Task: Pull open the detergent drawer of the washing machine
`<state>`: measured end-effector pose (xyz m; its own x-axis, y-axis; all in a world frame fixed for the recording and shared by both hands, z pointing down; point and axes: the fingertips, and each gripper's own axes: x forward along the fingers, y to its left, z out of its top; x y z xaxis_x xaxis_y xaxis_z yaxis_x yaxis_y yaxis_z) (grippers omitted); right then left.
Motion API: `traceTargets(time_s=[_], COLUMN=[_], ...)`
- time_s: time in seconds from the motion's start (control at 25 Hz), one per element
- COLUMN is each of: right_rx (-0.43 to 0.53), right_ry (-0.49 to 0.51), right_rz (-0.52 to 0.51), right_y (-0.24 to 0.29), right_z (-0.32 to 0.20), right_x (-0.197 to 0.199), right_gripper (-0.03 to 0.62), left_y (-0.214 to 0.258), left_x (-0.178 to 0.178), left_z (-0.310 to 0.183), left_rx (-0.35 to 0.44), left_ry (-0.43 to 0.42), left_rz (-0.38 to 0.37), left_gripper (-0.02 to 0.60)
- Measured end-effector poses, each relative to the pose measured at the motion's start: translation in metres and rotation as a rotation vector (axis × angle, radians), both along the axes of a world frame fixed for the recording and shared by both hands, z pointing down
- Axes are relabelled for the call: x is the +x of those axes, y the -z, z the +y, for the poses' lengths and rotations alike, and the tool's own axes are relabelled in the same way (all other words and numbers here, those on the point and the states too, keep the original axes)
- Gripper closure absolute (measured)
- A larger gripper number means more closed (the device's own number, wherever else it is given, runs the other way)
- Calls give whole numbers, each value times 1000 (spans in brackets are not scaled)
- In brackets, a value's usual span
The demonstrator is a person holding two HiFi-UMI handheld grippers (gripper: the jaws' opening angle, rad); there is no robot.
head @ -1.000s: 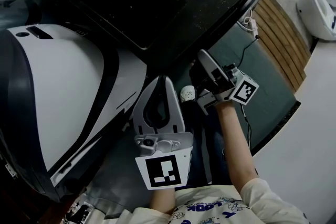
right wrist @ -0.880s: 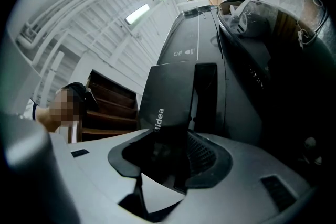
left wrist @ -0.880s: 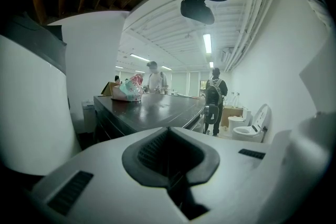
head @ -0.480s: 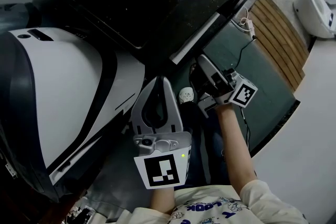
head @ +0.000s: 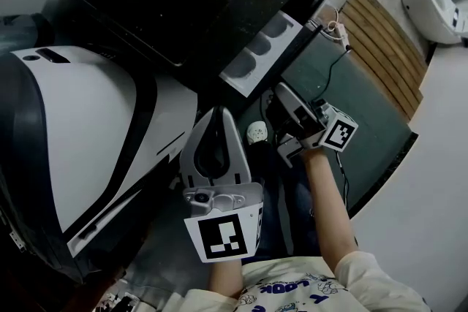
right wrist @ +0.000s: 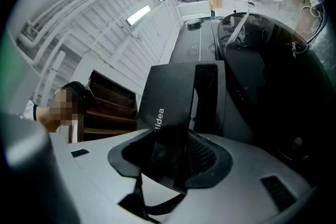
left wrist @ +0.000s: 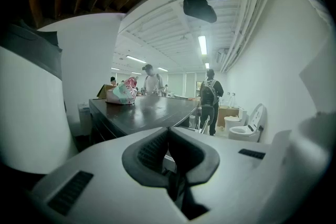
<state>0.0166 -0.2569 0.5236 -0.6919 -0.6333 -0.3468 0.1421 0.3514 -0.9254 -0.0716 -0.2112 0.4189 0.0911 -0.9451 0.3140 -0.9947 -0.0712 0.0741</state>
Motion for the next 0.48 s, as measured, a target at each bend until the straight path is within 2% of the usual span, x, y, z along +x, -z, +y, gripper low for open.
traceTargets(time_s=[0.48], right_rx=[0], right_ry=[-5], right_rz=[-1], right_y=[0], right_z=[19], right_x=[22], right_gripper=[393], left_y=[5], left_x=[16], left_z=[7], left_rx=[15], left_ry=[-11], left_rz=[-5], left_gripper=[568])
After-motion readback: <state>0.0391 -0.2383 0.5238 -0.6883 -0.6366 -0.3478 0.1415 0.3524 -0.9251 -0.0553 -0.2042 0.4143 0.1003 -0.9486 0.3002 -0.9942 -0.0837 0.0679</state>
